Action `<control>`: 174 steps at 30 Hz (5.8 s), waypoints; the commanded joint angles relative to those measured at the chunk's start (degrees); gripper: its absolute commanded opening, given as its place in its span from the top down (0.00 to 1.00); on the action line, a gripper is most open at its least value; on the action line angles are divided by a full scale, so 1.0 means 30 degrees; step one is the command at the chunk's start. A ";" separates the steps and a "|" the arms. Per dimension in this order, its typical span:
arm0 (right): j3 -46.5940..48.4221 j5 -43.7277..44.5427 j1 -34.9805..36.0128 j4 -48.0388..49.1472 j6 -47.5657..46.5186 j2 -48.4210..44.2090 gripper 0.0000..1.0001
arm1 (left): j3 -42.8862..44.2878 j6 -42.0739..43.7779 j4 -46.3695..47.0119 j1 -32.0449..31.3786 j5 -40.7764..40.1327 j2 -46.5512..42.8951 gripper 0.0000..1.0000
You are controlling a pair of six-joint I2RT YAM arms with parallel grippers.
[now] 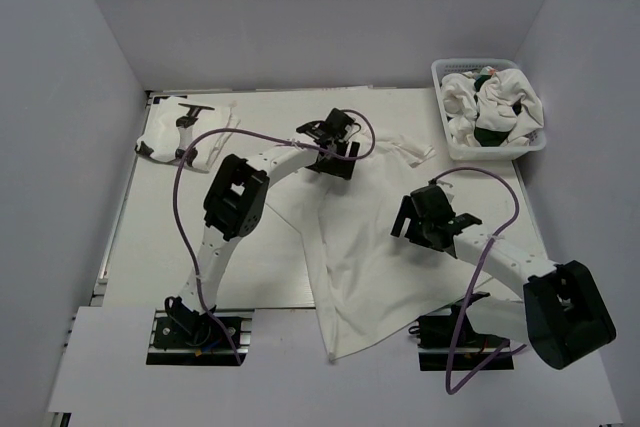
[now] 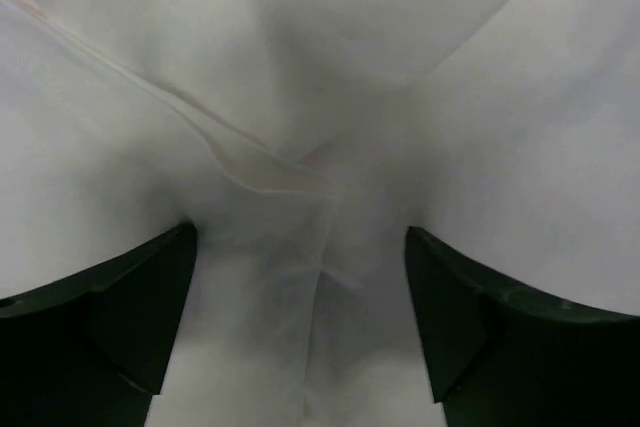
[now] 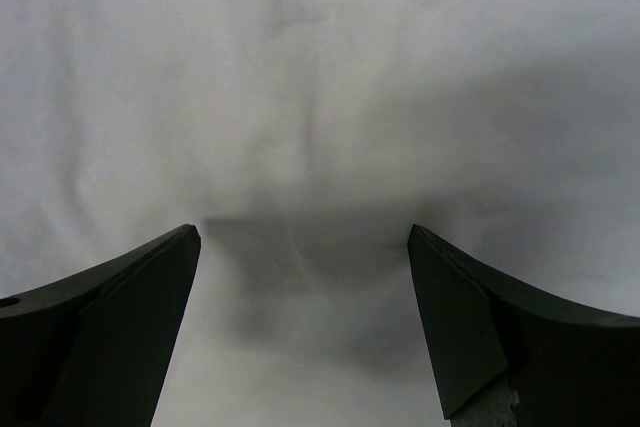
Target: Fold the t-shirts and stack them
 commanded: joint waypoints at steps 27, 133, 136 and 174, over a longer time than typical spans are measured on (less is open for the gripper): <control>0.1791 -0.0291 -0.1977 0.1593 -0.0191 0.5701 0.10 | -1.8313 -1.4475 -0.9163 0.0626 -0.5507 -1.9038 1.00; 0.6021 -0.5214 0.1887 0.0715 -0.5556 0.7935 0.10 | -1.5547 -0.4287 0.5558 0.8946 0.4465 -0.8999 0.00; 0.4084 -0.5448 0.2705 -0.0128 -0.5028 0.5654 0.11 | -1.5547 -0.4461 0.5353 0.8946 0.3822 -0.8591 0.00; 0.3170 0.1909 0.3914 0.1501 -0.0544 0.0662 0.10 | -2.4392 -0.7918 -0.1910 0.6809 0.6447 -2.0393 0.00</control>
